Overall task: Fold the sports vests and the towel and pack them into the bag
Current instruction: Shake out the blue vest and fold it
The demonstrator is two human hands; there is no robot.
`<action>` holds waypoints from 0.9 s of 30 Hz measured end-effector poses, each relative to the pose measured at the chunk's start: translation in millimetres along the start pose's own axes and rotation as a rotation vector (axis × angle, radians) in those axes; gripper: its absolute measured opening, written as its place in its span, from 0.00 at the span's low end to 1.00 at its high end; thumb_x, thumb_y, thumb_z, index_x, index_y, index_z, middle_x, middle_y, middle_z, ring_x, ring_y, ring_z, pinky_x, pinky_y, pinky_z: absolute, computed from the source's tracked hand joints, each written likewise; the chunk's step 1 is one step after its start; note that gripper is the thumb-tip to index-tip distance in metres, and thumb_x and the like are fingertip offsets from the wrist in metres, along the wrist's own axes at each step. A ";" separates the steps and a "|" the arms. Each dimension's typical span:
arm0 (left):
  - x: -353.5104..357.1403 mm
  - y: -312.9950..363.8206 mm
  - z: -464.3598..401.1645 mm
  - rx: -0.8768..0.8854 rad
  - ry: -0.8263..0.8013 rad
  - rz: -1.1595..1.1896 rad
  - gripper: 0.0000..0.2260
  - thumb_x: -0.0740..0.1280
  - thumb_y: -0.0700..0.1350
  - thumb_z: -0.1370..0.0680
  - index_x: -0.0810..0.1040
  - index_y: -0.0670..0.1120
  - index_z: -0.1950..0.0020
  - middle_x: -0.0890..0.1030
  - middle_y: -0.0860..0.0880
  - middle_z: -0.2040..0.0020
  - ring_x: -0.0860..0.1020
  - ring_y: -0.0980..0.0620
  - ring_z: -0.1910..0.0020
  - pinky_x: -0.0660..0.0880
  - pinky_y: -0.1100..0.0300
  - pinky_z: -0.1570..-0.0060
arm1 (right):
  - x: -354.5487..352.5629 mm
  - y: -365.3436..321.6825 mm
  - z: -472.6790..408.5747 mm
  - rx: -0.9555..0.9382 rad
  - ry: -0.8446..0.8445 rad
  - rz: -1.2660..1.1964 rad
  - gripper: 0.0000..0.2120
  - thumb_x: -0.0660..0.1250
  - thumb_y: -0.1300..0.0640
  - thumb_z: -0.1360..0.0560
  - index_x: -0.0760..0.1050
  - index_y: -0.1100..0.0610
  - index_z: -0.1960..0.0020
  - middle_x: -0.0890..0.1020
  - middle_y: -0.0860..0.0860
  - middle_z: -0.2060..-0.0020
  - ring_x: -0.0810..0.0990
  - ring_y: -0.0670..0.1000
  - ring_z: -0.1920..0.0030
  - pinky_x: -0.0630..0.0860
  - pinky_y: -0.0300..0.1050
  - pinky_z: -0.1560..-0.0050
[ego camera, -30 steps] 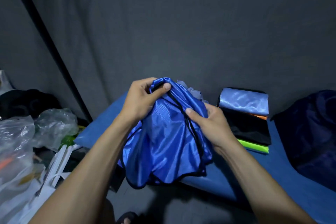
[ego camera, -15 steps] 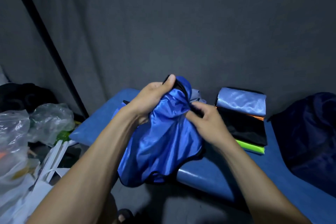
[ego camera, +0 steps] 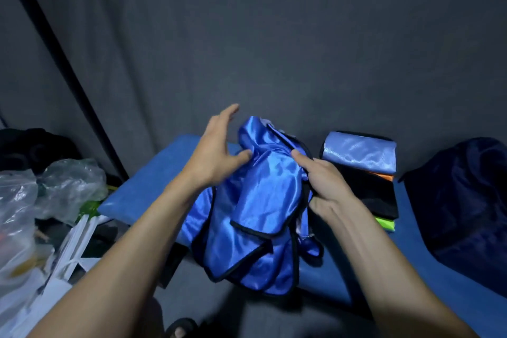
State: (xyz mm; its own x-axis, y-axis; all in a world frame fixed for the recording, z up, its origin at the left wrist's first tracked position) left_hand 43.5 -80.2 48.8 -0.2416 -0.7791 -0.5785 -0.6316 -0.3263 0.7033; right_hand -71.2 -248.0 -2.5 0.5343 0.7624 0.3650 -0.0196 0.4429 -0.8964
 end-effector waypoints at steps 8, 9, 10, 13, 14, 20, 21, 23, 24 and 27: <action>46.0 33.2 41.2 0.144 -0.391 -0.127 0.19 0.79 0.55 0.30 0.73 0.50 0.51 0.79 0.53 0.56 0.77 0.53 0.59 0.74 0.58 0.57 | 11.1 -2.4 -3.9 -0.049 -0.099 -0.246 0.14 0.66 0.64 0.20 0.75 0.73 0.38 0.83 0.69 0.46 0.85 0.63 0.49 0.83 0.58 0.46; 46.0 27.4 37.1 0.151 -0.324 -0.093 0.14 0.78 0.50 0.28 0.75 0.50 0.52 0.80 0.55 0.57 0.77 0.53 0.59 0.74 0.57 0.56 | 13.0 -4.4 -2.6 -0.067 -0.130 -0.239 0.12 0.65 0.67 0.20 0.75 0.72 0.39 0.83 0.67 0.50 0.85 0.61 0.54 0.84 0.55 0.51; 42.1 21.6 31.3 0.122 -0.282 0.007 0.09 0.76 0.45 0.26 0.77 0.49 0.53 0.81 0.55 0.58 0.78 0.55 0.60 0.74 0.58 0.55 | 12.4 -6.3 -2.4 -0.095 -0.137 -0.235 0.12 0.64 0.69 0.21 0.75 0.71 0.39 0.83 0.67 0.52 0.85 0.60 0.56 0.85 0.54 0.54; 20.4 6.6 16.7 -0.045 -0.216 0.354 0.03 0.72 0.38 0.22 0.82 0.46 0.53 0.84 0.53 0.58 0.79 0.56 0.58 0.75 0.62 0.51 | 5.1 -12.0 -4.9 -0.187 -0.089 -0.183 0.12 0.62 0.69 0.19 0.75 0.72 0.38 0.83 0.65 0.49 0.85 0.58 0.53 0.84 0.52 0.49; 12.0 3.2 14.3 -0.091 -0.161 0.438 0.03 0.71 0.38 0.21 0.83 0.44 0.52 0.84 0.50 0.57 0.79 0.55 0.57 0.76 0.61 0.51 | 1.3 -12.8 -6.0 -0.210 -0.077 -0.142 0.12 0.61 0.69 0.19 0.75 0.71 0.37 0.83 0.64 0.48 0.85 0.57 0.53 0.84 0.51 0.48; 3.6 -7.1 12.2 -0.366 0.013 0.806 0.16 0.67 0.45 0.18 0.79 0.30 0.45 0.80 0.36 0.52 0.76 0.42 0.53 0.77 0.55 0.58 | -5.6 -6.4 -8.1 -0.287 -0.039 0.212 0.07 0.65 0.64 0.18 0.79 0.62 0.42 0.86 0.61 0.47 0.84 0.54 0.50 0.80 0.53 0.42; 1.1 -6.9 10.8 -0.382 0.076 0.835 0.15 0.67 0.47 0.18 0.80 0.33 0.46 0.79 0.37 0.53 0.75 0.43 0.54 0.76 0.56 0.59 | -8.2 -6.6 -9.5 -0.316 -0.011 0.322 0.06 0.68 0.63 0.19 0.80 0.60 0.44 0.86 0.59 0.49 0.84 0.52 0.51 0.80 0.51 0.42; -7.1 -7.4 7.0 -0.380 0.199 0.916 0.11 0.66 0.48 0.17 0.80 0.40 0.51 0.79 0.41 0.55 0.76 0.47 0.58 0.76 0.56 0.58 | -12.7 -8.6 -10.9 -0.391 0.024 0.570 0.10 0.72 0.64 0.24 0.80 0.55 0.43 0.87 0.53 0.52 0.84 0.50 0.51 0.80 0.48 0.44; -11.3 -7.6 5.4 -0.366 0.243 0.964 0.11 0.65 0.47 0.17 0.80 0.42 0.52 0.80 0.42 0.56 0.77 0.48 0.59 0.77 0.56 0.56 | -14.1 -9.8 -11.0 -0.443 0.042 0.718 0.14 0.73 0.63 0.25 0.79 0.54 0.41 0.86 0.50 0.51 0.84 0.49 0.49 0.80 0.48 0.41; -17.4 -6.1 1.9 -0.301 0.285 0.973 0.10 0.62 0.45 0.15 0.81 0.44 0.50 0.81 0.44 0.55 0.79 0.50 0.58 0.78 0.54 0.52 | -13.3 -10.2 -7.2 -0.580 0.102 1.099 0.26 0.75 0.52 0.26 0.73 0.54 0.31 0.79 0.51 0.40 0.78 0.50 0.40 0.73 0.47 0.36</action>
State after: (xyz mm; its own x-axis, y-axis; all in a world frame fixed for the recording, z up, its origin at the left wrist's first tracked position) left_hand 50.1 -63.6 53.8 -0.3391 -0.8603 0.3807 -0.0402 0.4176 0.9078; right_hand -72.0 -266.1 0.0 0.5348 0.5451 -0.6456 -0.1360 -0.6986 -0.7025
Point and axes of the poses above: each hand's wrist, its own z-axis away from the middle knuckle, its own x-axis out of the palm, y = z × x, the point moved 5 cm from there along -z, towards the middle knuckle
